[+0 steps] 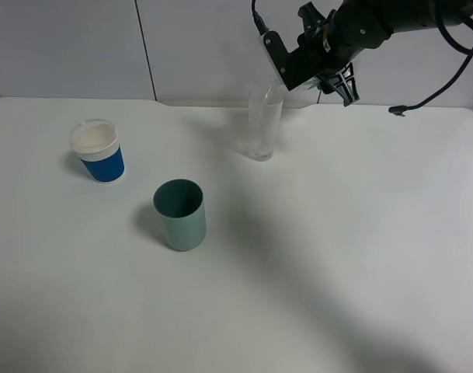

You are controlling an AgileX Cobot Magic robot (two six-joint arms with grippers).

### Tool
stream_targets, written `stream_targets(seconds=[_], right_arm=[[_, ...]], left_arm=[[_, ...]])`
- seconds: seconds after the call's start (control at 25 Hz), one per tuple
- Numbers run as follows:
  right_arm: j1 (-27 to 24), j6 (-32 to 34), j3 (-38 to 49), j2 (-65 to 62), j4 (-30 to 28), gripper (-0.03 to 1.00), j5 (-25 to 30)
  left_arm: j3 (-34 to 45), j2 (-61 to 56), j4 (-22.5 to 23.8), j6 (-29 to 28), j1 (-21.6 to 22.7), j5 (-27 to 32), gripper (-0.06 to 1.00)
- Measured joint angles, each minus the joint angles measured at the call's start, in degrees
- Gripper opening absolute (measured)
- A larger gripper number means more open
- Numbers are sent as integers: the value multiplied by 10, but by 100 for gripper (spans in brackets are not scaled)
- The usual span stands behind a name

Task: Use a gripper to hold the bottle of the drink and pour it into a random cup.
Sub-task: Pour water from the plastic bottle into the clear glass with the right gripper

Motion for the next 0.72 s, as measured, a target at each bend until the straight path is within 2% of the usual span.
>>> stream_targets(seconds=[0.72], right_arm=[[0, 0, 0, 0, -24, 56, 2]], left_arm=[[0, 0, 0, 0, 0, 0, 99]])
